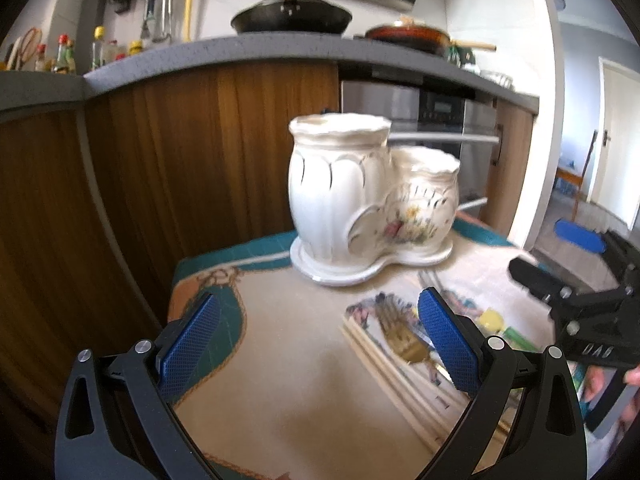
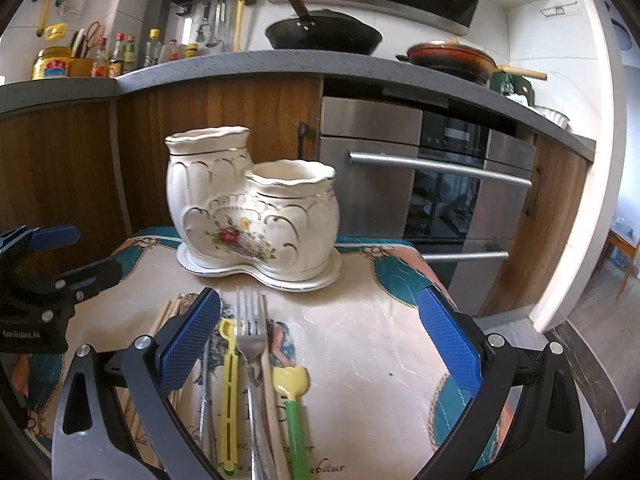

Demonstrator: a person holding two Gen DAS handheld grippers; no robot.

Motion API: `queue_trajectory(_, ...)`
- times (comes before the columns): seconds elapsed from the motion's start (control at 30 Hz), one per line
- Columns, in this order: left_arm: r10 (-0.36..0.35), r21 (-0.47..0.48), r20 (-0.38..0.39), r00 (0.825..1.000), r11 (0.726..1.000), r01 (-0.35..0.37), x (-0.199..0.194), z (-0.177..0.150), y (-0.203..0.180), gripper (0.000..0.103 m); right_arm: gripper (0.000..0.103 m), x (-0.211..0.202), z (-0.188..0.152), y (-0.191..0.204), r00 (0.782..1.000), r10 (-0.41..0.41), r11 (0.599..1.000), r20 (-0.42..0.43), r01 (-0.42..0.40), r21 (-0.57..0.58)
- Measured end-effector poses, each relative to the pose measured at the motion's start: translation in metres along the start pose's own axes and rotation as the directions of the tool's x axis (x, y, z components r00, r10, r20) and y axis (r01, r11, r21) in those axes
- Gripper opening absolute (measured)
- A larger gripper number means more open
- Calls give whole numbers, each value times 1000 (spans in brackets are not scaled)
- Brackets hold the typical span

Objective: Organize utensils
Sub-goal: 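Grasp a wooden chopstick with the left tool while the right tool grasps the green-handled yellow spoon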

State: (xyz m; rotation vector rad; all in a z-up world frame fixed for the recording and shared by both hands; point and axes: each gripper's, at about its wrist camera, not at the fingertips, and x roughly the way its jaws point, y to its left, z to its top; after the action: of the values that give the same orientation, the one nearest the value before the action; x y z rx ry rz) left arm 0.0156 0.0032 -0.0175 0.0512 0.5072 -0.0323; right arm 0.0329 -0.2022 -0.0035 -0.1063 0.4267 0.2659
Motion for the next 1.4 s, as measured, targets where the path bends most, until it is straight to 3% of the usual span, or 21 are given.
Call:
queue_trajectory(0.13,5,-11,-38,999,1000,-6,2,-2,2,98,98,1,3,-7,999,-38,999,-33,38,12)
queue_trajectory(0.43,-22,-83,-161,987,997,8,12,-8,14,98,98,2,1,-6,994,-29,999,-105,26,-28)
queue_trajectory(0.77,-41,-2,-263,964,999,42,23,-14,-3,94,98,11,-1,-26,963,142,988,-230,-123,96)
queue_trajectory(0.9,-44,32,-293,955,998,55,26,-17,-12,80,98,11,-2,-24,970,77,996,-230,-68,49)
queue_trajectory(1.0,-53,34,-333,942,997,68,32,-22,-16,69,98,12,-1,-26,971,79,996,-224,-69,51)
queue_trajectory(1.23,-34,40,-368,929,998,53,30,-25,-18,57,96,14,3,-40,973,81,994,-218,-63,87)
queue_trajectory(1.4,-41,30,-423,905,998,60,34,-22,-16,50,89,11,3,-48,966,102,993,-239,-83,89)
